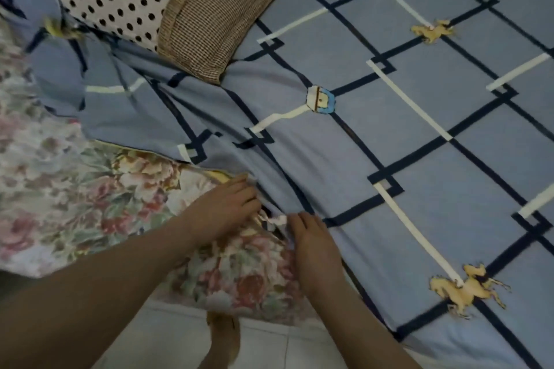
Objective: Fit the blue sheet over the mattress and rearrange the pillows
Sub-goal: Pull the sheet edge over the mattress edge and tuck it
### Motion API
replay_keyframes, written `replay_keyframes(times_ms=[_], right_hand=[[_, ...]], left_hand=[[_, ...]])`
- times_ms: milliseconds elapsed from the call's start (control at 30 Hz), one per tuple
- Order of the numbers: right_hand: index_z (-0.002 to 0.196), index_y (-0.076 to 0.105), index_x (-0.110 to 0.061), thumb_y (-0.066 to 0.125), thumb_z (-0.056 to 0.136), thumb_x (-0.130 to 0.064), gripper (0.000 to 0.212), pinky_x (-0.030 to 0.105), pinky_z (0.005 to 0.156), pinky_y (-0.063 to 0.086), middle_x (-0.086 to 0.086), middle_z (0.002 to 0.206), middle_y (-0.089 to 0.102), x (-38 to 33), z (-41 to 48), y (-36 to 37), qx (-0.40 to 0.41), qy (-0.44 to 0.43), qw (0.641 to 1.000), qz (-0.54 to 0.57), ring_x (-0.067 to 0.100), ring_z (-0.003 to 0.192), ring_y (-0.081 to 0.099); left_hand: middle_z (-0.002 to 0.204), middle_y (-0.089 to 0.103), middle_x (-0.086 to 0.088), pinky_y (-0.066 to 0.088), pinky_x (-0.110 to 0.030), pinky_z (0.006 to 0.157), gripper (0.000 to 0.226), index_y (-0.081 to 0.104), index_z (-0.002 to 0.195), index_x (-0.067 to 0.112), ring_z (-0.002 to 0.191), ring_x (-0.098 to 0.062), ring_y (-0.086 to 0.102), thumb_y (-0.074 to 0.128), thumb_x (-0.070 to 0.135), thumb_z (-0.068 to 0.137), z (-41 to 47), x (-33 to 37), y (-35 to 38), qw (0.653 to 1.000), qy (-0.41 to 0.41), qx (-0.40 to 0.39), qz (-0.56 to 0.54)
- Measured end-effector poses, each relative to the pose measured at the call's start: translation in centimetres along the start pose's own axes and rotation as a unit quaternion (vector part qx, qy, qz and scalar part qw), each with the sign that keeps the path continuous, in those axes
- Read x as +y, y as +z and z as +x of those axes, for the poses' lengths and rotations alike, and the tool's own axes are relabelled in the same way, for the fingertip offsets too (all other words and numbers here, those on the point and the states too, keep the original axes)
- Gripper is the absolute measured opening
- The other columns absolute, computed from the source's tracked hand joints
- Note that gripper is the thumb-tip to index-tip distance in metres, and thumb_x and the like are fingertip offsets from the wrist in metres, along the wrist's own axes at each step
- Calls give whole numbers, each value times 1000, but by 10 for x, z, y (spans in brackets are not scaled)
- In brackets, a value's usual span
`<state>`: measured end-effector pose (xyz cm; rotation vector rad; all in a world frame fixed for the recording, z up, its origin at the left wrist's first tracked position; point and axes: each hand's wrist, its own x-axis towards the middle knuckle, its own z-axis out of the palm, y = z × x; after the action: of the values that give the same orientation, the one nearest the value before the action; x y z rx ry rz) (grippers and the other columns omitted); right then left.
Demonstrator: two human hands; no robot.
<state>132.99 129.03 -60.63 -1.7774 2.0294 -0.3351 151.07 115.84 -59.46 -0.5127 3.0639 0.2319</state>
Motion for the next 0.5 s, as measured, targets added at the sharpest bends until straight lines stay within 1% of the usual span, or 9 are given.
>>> replay_keyframes(times_ms=[67, 133, 167, 267, 333, 367, 400, 433, 500], right_hand=[[104, 59, -10, 62, 71, 0, 34, 35, 73, 47, 12, 104, 61, -2, 11, 1, -3, 42, 999, -14, 32, 94, 57], [105, 59, -11, 57, 76, -2, 31, 35, 73, 45, 11, 107, 62, -7, 14, -5, 34, 71, 996, -40, 30, 97, 56], [106, 61, -10, 55, 78, -5, 29, 36, 75, 45, 11, 108, 62, -11, 14, -9, 61, 67, 995, -45, 30, 97, 55], [100, 62, -11, 51, 86, -16, 18, 38, 75, 42, 7, 98, 62, -35, 11, -24, 104, 2, 994, -18, 26, 87, 52], [88, 59, -16, 55, 88, -22, 8, 36, 62, 39, 2, 83, 58, -44, 11, -22, 69, -4, 997, -35, 23, 73, 50], [82, 58, -17, 63, 83, -18, 6, 34, 56, 36, 1, 77, 57, -45, 10, -21, 45, 13, 997, -54, 23, 67, 50], [76, 57, -17, 72, 72, -11, 16, 31, 51, 34, 1, 72, 56, -43, 7, -17, 23, 35, 996, -77, 23, 62, 51], [70, 57, -17, 77, 60, -5, 25, 28, 48, 31, 1, 67, 56, -39, 2, -14, -1, 55, 993, -102, 23, 58, 52], [64, 59, -17, 79, 45, 0, 33, 25, 44, 30, 2, 62, 58, -31, -8, -16, -30, 88, 986, -138, 24, 54, 55]], left_hand=[[91, 65, -9, 45, -38, 88, 26, 66, 90, 11, 87, -29, 59, 78, 18, 68, 2, -18, -5, 1000, -5, -19, 3], [87, 64, -11, 49, -36, 72, 26, 65, 92, 9, 81, -30, 59, 72, 15, 68, 3, -31, -7, 997, -53, 21, -54], [83, 63, -11, 48, -35, 71, 23, 65, 94, 8, 76, -29, 58, 63, 14, 71, 3, -33, -9, 992, -76, 59, -86], [71, 61, -7, 38, -33, 95, 28, 63, 98, 9, 66, -26, 54, 64, 0, 72, 5, -37, -11, 983, -79, 121, -110], [80, 63, -7, 30, -37, 106, 26, 65, 95, 12, 79, -26, 56, 69, 3, 72, 5, -41, -8, 989, -29, 111, -88], [87, 63, -6, 27, -40, 109, 21, 66, 93, 13, 88, -26, 56, 68, 6, 74, 5, -41, -9, 992, 1, 97, -77], [91, 63, -6, 25, -42, 112, 16, 66, 91, 13, 94, -26, 55, 66, 8, 76, 4, -40, -8, 993, 35, 86, -69], [90, 64, -5, 25, -43, 112, 12, 65, 89, 14, 94, -25, 55, 65, 9, 78, 3, -36, -8, 993, 72, 71, -62], [78, 64, -2, 34, -43, 107, 9, 63, 83, 16, 81, -22, 57, 68, 12, 77, -2, -25, -7, 989, 140, 34, -46]])
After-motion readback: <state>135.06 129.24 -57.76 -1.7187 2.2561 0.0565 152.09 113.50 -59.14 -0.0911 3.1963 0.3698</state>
